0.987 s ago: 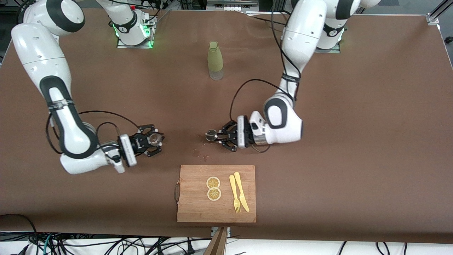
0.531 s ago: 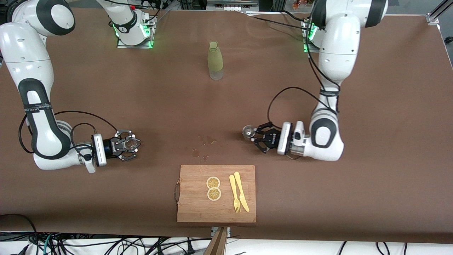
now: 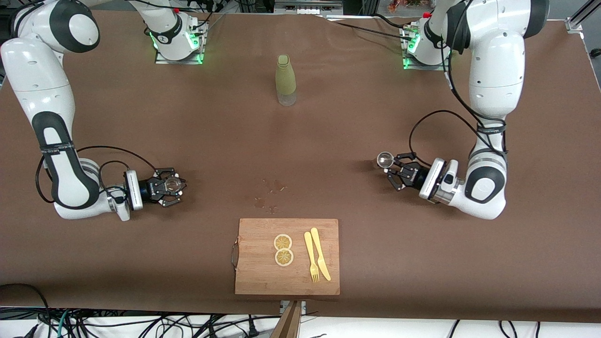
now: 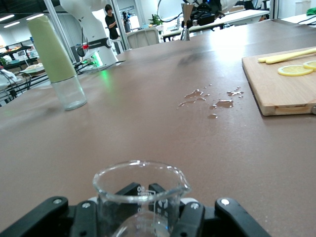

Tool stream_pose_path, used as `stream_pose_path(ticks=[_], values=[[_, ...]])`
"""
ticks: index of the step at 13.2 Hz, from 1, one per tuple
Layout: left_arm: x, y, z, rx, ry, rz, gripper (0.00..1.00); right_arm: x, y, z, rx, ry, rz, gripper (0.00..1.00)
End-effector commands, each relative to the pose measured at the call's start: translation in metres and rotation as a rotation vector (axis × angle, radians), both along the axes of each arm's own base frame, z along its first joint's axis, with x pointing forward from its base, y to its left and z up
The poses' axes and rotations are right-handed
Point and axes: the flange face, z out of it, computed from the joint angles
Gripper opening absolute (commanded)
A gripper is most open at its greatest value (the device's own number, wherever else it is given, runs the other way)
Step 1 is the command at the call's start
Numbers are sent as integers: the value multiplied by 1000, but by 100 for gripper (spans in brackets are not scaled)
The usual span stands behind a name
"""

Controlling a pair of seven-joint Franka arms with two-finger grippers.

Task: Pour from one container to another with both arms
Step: 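Lower the beaker with the right gripper while the left gripper lowers the jigger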

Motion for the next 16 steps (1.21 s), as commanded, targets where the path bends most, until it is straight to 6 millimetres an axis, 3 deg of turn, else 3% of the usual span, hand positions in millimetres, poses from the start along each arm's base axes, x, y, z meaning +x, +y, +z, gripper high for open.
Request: stream_pose_path(ticks=[1, 5, 7, 9, 10, 11, 13, 16], values=[[-9, 28, 2, -6, -22, -48, 0, -7, -16, -2, 34, -33, 9, 18], [-16, 79, -3, -15, -38, -40, 0, -15, -34, -20, 40, -56, 6, 21], [-16, 101, -4, -60, -126, -25, 0, -16, -38, -21, 40, -60, 2, 24], [-20, 127, -9, -106, -235, -29, 0, -16, -42, -22, 33, -59, -2, 40], [-22, 142, -9, -115, -282, -37, 0, -16, -45, -22, 30, -60, -3, 57], [-26, 162, -9, -113, -311, -34, 0, -17, -52, -23, 19, -58, -10, 99], [-33, 198, -13, -117, -373, -28, 0, -21, -66, -23, 5, -41, -14, 100], [-36, 228, -30, -157, -487, -21, 0, -19, -96, -14, -29, -35, -25, 100]])
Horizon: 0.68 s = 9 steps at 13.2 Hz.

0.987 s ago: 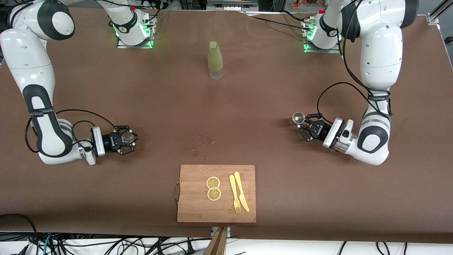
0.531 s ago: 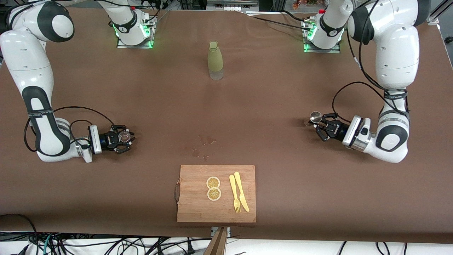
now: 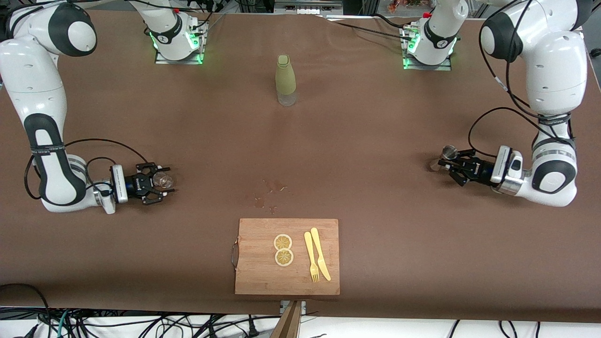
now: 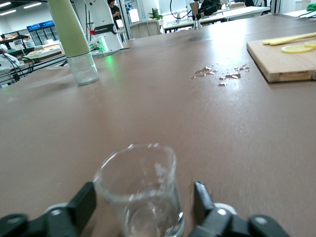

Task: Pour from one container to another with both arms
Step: 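Lower the beaker with the right gripper while the left gripper lowers the jigger, then open both grippers, releasing the beaker and the jigger on the table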

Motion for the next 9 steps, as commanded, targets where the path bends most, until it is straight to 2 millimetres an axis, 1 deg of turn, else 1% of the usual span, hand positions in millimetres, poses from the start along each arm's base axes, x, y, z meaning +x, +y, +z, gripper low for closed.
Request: stream_pose_path(ticks=[1, 3, 4, 5, 6, 8, 9], values=[[-9, 19, -18, -93, -184, -75, 0, 4, -29, 14, -15, -7, -18, 100], [-16, 23, -32, -89, -178, -92, 0, 6, -51, 26, -40, 1, -26, 100], [-17, 26, -33, -94, -204, -94, 0, 10, -62, 37, -62, 31, -38, 100], [-17, 30, -34, -89, -211, -91, 0, 15, -72, 51, -83, 57, -50, 100], [-16, 39, -33, -83, -219, -81, 0, 22, -79, 69, -104, 79, -59, 100], [-12, 41, -35, -82, -238, -89, 0, 32, -87, 105, -164, 155, -115, 100], [-14, 42, -40, -85, -244, -91, 0, 36, -89, 125, -196, 187, -148, 100]])
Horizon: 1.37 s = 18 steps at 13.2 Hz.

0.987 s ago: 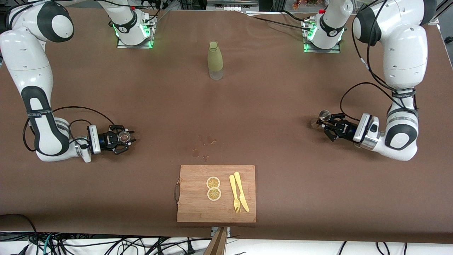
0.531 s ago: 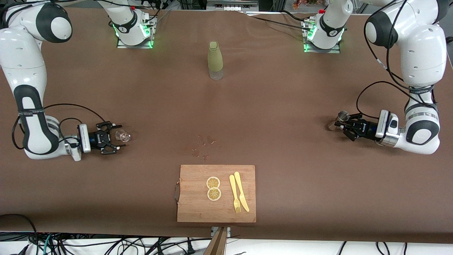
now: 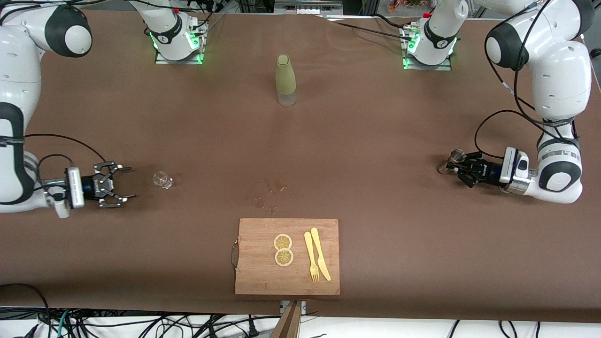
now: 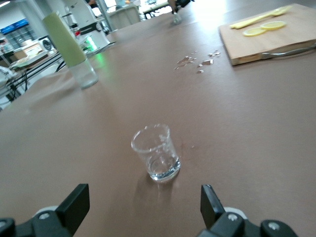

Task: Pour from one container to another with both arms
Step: 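Open both grippers, releasing the beaker and the jigger on the table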

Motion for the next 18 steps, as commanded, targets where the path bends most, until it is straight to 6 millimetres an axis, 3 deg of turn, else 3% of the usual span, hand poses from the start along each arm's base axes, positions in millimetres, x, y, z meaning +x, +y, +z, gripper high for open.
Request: stream_pose_path(ticks=[1, 5, 7, 8, 9, 12, 15, 18], values=[[-8, 10, -14, -84, -226, -113, 0, 11, -3, 56, -67, 89, -77, 100], [-7, 15, -19, -57, -248, -106, 0, 25, 13, 145, -198, 226, -221, 100], [-7, 15, -19, -58, -251, -107, 0, 28, 26, 156, -233, 322, -273, 100], [-7, 16, -19, -58, -251, -106, 40, 30, 34, 170, -254, 350, -299, 100], [-8, 21, -19, -57, -251, -97, 99, 33, 44, 188, -282, 368, -324, 100], [-10, 35, -9, -21, -246, -99, 100, 37, 89, 262, -476, 417, -447, 100], [13, 55, 54, 90, -326, -124, 100, 30, 151, 317, -678, 556, -628, 100], [29, 69, 123, 246, -371, -137, 100, 17, 187, 357, -813, 684, -842, 100]])
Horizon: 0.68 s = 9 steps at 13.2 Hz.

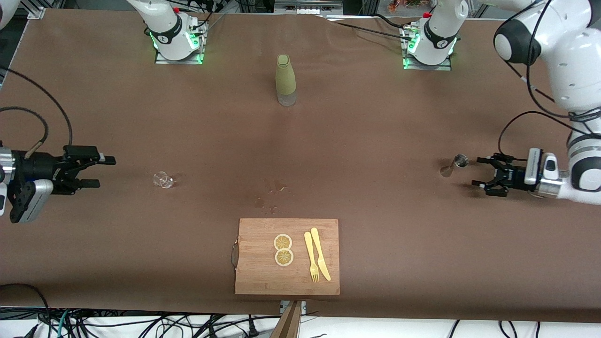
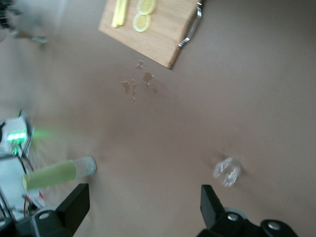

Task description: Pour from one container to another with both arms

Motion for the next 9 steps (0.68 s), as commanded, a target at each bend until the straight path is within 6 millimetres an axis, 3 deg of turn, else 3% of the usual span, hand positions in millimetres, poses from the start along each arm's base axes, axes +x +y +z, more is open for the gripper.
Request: stream_pose_path(ticks=[1, 2, 5, 9], values=[[2, 13, 69, 98, -205, -133, 100, -16, 20, 28, -136, 80, -180, 100], [6, 14, 101, 160, -217, -123, 100, -23, 32, 36, -190, 109, -232, 100], [10, 4, 179, 340, -183, -65, 100, -55, 43, 44, -359, 203, -294, 100], [-5, -19, 291, 670, -15, 180, 100, -76, 22, 61, -484, 218, -285, 100]])
